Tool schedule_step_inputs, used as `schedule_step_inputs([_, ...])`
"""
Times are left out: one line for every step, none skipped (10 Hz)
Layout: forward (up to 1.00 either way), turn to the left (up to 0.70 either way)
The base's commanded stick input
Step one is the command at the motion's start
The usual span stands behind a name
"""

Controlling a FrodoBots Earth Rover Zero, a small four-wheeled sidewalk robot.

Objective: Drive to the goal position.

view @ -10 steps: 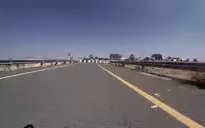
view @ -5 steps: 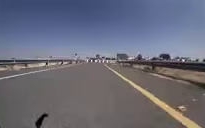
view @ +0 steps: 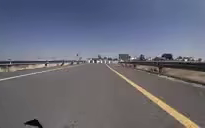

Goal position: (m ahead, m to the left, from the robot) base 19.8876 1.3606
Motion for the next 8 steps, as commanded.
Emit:
schedule_step_inputs([1.0,0.0])
schedule_step_inputs([1.0,0.0])
schedule_step_inputs([1.0,0.0])
schedule_step_inputs([1.0,0.0])
schedule_step_inputs([1.0,0.0])
schedule_step_inputs([1.0,0.0])
schedule_step_inputs([1.0,0.0])
schedule_step_inputs([1.0,0.0])
